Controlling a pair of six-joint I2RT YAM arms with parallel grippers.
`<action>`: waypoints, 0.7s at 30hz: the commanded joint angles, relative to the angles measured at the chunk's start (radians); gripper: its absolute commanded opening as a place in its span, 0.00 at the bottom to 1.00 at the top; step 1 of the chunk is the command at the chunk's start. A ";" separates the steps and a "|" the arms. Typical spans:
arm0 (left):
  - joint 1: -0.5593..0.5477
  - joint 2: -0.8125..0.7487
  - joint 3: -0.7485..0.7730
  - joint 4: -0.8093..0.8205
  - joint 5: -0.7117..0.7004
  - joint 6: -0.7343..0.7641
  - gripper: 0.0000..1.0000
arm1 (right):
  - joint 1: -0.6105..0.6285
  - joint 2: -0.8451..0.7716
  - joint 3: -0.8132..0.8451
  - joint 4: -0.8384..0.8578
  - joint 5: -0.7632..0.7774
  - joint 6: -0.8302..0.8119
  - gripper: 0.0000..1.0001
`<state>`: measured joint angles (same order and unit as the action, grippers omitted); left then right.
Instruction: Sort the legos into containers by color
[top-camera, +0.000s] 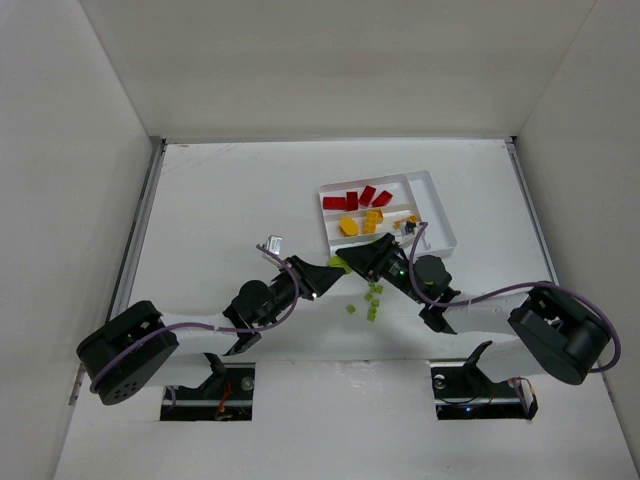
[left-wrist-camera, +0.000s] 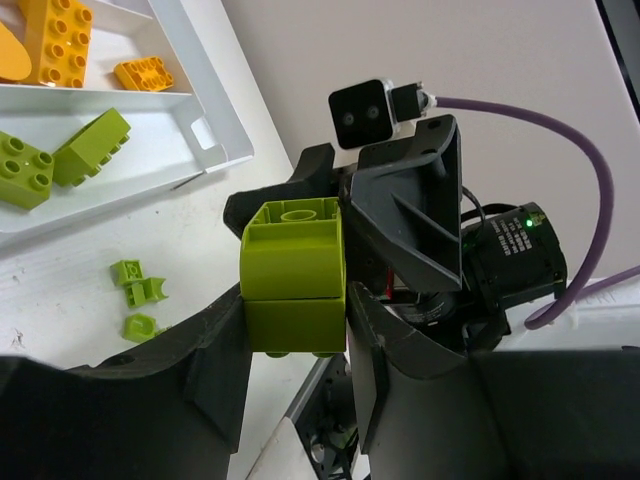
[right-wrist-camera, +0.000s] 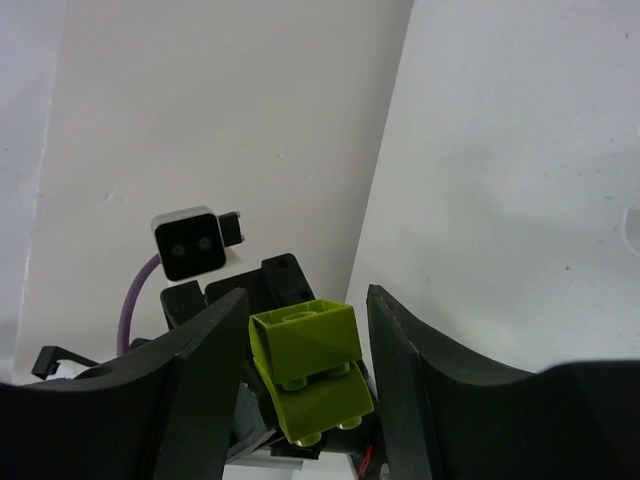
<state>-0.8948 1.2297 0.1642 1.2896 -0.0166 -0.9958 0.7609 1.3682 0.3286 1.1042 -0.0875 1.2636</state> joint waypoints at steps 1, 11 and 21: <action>0.007 0.007 0.040 0.223 0.035 -0.006 0.19 | 0.011 -0.009 0.050 0.008 -0.012 -0.038 0.55; 0.014 0.007 0.035 0.223 0.043 -0.018 0.18 | 0.015 -0.014 0.056 0.000 -0.021 -0.050 0.37; -0.003 0.042 0.038 0.223 0.096 -0.030 0.18 | -0.064 -0.075 0.130 -0.138 -0.032 -0.154 0.36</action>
<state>-0.8825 1.2629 0.1768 1.3090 0.0189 -1.0370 0.7235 1.3312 0.3843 0.9901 -0.1253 1.1805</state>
